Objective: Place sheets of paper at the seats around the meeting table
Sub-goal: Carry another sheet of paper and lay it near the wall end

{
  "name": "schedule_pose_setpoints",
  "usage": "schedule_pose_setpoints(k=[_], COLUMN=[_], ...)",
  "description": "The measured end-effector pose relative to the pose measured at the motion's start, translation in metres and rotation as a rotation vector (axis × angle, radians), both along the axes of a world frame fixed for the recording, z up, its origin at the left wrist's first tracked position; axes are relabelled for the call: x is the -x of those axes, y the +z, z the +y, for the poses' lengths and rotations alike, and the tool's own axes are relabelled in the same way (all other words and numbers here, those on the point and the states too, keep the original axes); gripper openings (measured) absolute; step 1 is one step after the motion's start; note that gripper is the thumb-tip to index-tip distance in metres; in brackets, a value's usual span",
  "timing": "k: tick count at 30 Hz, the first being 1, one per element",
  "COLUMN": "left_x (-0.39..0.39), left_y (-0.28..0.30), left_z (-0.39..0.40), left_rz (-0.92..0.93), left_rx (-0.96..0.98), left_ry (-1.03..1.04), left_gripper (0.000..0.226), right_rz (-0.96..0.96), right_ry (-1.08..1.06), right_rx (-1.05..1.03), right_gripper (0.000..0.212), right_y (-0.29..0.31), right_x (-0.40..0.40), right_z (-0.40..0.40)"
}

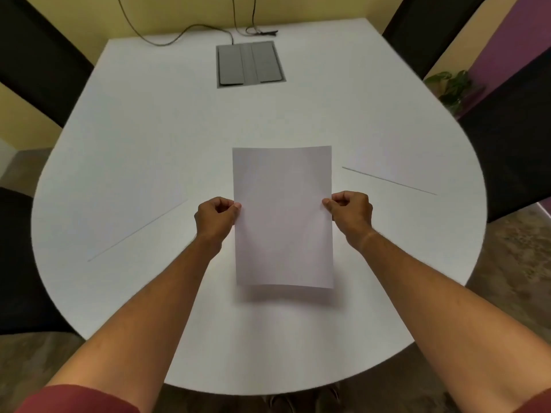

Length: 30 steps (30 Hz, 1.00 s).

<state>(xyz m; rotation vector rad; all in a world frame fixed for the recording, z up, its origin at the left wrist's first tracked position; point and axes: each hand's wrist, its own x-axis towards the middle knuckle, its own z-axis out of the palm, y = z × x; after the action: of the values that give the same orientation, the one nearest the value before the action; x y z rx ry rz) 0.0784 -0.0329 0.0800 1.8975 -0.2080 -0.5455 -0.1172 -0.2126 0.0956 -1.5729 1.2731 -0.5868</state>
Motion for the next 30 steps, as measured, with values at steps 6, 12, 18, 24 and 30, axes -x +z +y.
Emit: schedule_pose_setpoints(k=[6, 12, 18, 24, 30], left_x=[0.006, 0.038, 0.105, 0.216, 0.348], left_y=[0.047, 0.086, 0.120, 0.147, 0.161], left_z=[-0.039, -0.086, -0.128, -0.161, -0.194], left_rz=[-0.034, -0.063, -0.082, -0.091, -0.080], left_rx=[0.098, 0.208, 0.281, 0.342, 0.351], left_ry=[-0.129, -0.296, -0.436, -0.574, -0.728], left_gripper=[0.010, 0.006, 0.007, 0.006, 0.011], right_rz=[-0.088, -0.154, -0.195, -0.232, -0.242], right_ry=[-0.076, -0.187, -0.294, -0.443, -0.583], right_rx=[0.057, 0.122, 0.203, 0.308, 0.356], right_gripper=[0.006, 0.019, 0.015, 0.012, 0.018], right_y=[0.049, 0.089, 0.120, 0.141, 0.153], right_x=[0.032, 0.090, 0.177, 0.297, 0.435], right_z=[-0.016, -0.034, -0.046, -0.042, -0.035])
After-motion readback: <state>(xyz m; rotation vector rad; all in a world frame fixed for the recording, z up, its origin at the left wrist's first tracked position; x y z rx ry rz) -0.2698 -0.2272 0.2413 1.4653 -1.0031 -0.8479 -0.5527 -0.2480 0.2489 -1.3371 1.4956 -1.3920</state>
